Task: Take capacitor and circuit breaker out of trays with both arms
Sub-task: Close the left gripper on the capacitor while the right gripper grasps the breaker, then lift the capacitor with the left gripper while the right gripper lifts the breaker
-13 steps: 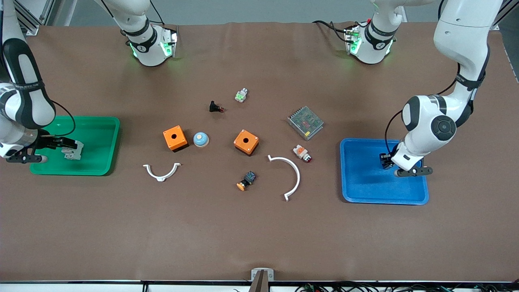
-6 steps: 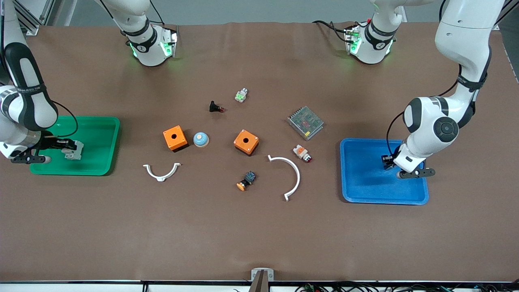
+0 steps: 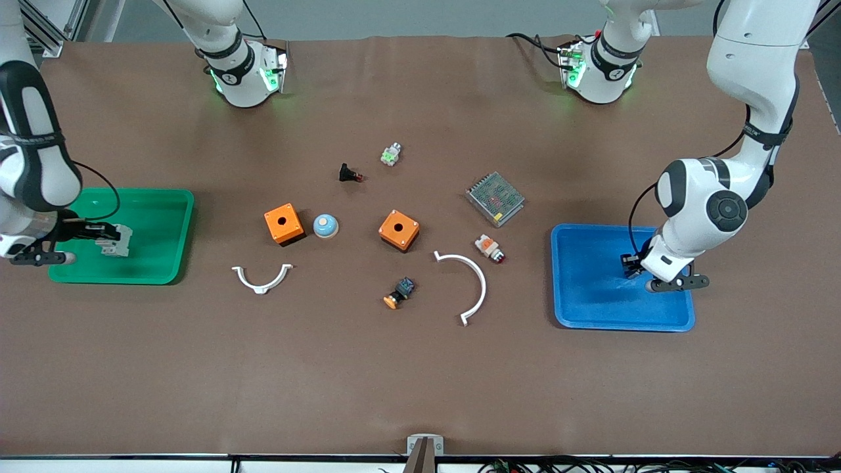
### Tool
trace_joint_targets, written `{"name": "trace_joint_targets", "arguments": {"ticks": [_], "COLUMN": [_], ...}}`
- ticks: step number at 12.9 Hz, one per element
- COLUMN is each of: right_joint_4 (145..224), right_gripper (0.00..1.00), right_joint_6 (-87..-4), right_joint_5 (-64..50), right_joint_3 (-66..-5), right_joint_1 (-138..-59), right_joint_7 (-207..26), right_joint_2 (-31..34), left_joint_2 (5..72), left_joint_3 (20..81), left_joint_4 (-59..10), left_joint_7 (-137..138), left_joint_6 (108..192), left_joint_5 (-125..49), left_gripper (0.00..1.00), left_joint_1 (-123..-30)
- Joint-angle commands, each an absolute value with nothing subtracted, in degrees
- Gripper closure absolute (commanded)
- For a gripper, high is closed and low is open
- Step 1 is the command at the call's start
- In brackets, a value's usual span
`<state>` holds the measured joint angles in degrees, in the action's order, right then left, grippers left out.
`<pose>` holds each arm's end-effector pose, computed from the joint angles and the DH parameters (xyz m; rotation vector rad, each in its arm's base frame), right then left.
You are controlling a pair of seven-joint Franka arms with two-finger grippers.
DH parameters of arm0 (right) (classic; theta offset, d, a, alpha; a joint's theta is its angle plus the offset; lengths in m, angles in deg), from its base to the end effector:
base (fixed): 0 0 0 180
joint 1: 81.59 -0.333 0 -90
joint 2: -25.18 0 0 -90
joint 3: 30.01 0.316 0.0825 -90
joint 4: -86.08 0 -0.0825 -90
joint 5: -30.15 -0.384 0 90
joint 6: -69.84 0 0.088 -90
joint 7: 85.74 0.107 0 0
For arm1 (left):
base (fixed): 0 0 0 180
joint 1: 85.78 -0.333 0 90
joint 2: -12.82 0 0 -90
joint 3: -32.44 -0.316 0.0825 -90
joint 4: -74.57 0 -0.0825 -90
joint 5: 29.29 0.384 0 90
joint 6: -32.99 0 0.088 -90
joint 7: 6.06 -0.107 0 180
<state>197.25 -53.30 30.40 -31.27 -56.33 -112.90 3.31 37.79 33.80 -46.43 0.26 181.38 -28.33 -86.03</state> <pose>0.5366 -0.2674 0.2733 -3.0643 -0.0226 0.2448 0.5838 -0.0116 0.2094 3.1348 0.1243 0.0663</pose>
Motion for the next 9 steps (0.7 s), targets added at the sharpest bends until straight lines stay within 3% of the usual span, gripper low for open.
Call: {"name": "trace_joint_targets", "arguments": {"ticks": [1, 5, 9], "right_joint_4": [188.5, 173.8, 172.2], "right_gripper": [0.8, 0.83, 0.83], "right_joint_6": [-39.0, -20.6, -19.4], "right_joint_5": [30.0, 30.0, 28.9], "right_joint_3": [-31.1, -31.0, -30.9], "right_joint_1": [-59.2, -70.4, -84.5], "right_joint_7": [-113.4, -100.1, -82.7], "right_joint_2": [8.1, 8.0, 7.6], "left_joint_2": [32.5, 23.8, 22.7], "left_joint_3": [34.1, 36.4, 44.6], "left_joint_4": [-46.6, -46.5, -40.9], "left_joint_7": [0.2, 3.5, 16.8], "left_joint_6": [176.7, 168.8, 162.9], "left_joint_5": [-28.2, -28.2, -28.3], "left_gripper": [1.0, 1.0, 1.0], "left_joint_1": [-85.8, -85.7, -85.7]}}
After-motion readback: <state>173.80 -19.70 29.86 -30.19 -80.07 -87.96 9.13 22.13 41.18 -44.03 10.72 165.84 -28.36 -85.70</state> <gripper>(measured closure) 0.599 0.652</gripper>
